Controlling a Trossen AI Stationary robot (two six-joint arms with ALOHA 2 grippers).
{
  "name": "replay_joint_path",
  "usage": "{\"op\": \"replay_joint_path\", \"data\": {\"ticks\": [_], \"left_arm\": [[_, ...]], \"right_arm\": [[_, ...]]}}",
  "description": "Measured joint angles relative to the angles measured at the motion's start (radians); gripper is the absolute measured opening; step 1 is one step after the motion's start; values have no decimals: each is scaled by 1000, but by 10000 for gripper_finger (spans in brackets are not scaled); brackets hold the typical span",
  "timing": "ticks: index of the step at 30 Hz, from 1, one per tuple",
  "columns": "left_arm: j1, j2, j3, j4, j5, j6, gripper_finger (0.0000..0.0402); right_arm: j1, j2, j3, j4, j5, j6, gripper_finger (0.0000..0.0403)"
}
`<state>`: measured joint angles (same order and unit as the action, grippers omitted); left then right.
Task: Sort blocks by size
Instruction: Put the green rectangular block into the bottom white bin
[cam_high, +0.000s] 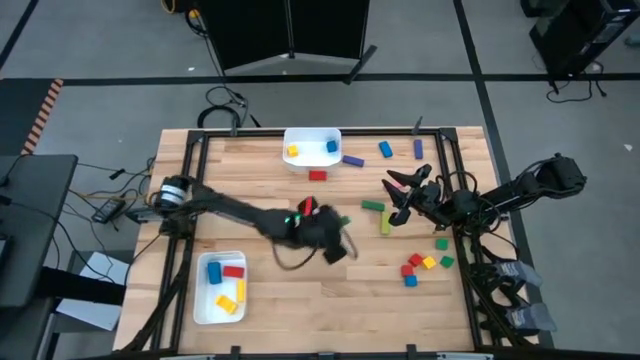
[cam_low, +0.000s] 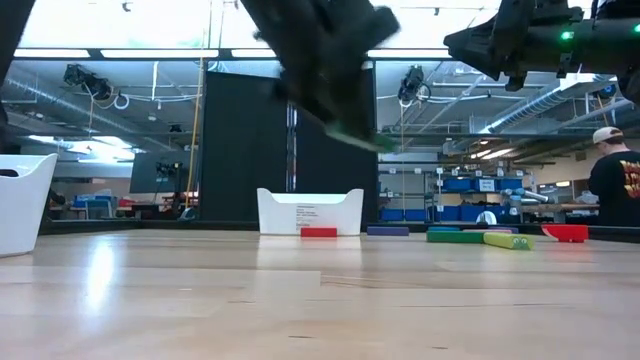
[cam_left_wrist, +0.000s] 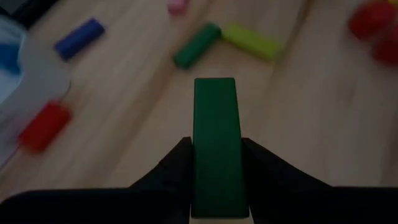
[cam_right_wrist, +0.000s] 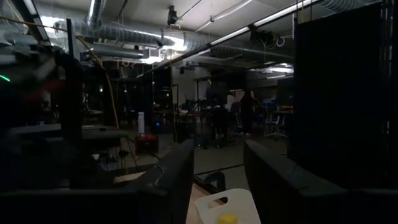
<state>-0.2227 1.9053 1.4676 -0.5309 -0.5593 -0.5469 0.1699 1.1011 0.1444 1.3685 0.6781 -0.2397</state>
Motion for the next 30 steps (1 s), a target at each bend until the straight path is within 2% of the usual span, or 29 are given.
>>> {"op": "replay_joint_path", "data": {"ticks": [6,11,15,21,27,30], "left_arm": [[-133,-105,-1,-384,-29,-283,111],[-279,-193,-1,-617,26,-547,111],[-403,-241,0,-743,137,-750,111],[-587,-251,0,-875,293,-1054,111],[-709,-251,0,-936,320,-1290,111],[-734,-237,0,-952,337,-1344,111]], "right_arm": [[0,0,0,0,0,0,144],[0,0,0,1,0,0,142],[0,0,0,3,0,1,143],[0,0,0,3,0,1,142],[0,0,0,3,0,1,137],[0,0,0,3,0,1,138]]}}
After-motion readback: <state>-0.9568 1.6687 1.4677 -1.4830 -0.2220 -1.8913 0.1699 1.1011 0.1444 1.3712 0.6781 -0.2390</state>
